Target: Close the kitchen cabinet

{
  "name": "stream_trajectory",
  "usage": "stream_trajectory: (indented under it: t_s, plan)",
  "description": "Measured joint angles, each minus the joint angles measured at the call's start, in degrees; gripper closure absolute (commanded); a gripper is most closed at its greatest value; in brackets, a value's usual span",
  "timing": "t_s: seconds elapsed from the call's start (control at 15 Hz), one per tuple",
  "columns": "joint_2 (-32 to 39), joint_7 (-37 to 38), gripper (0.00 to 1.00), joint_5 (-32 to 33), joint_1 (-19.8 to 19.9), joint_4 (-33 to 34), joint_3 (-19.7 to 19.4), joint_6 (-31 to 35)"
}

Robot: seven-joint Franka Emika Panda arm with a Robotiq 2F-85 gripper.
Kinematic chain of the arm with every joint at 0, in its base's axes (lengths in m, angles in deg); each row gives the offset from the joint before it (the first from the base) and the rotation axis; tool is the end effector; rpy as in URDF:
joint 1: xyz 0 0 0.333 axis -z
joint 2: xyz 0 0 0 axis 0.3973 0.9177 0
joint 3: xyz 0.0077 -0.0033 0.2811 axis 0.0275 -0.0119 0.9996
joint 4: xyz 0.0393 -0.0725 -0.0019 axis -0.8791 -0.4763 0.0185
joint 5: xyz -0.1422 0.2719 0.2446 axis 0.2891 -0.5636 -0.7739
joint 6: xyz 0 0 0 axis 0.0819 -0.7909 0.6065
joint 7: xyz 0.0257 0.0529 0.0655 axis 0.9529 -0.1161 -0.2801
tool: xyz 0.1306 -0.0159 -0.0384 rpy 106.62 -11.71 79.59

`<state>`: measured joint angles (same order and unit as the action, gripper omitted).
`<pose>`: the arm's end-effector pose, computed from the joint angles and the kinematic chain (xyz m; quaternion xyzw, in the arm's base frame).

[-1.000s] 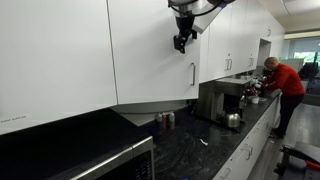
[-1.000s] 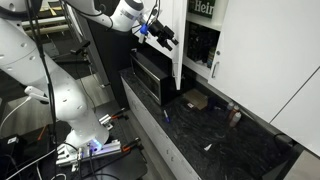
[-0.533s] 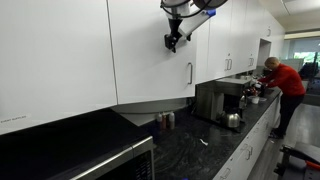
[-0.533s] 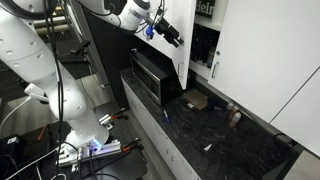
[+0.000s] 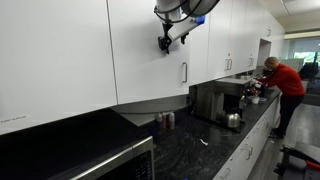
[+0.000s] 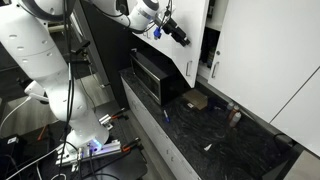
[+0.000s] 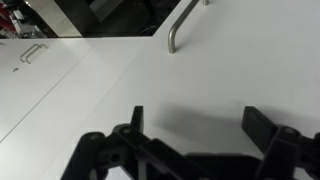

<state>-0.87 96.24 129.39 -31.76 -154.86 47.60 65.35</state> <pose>0.5762 0.1217 0.4288 0.9002 -0.0828 0.2987 0.3059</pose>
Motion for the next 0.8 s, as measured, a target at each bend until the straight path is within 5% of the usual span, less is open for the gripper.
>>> stream_trajectory:
  t_s: [0.8]
  plan:
    - [7.66, 0.70, 0.00, -0.01, -0.03, 9.31, -1.38, -0.01]
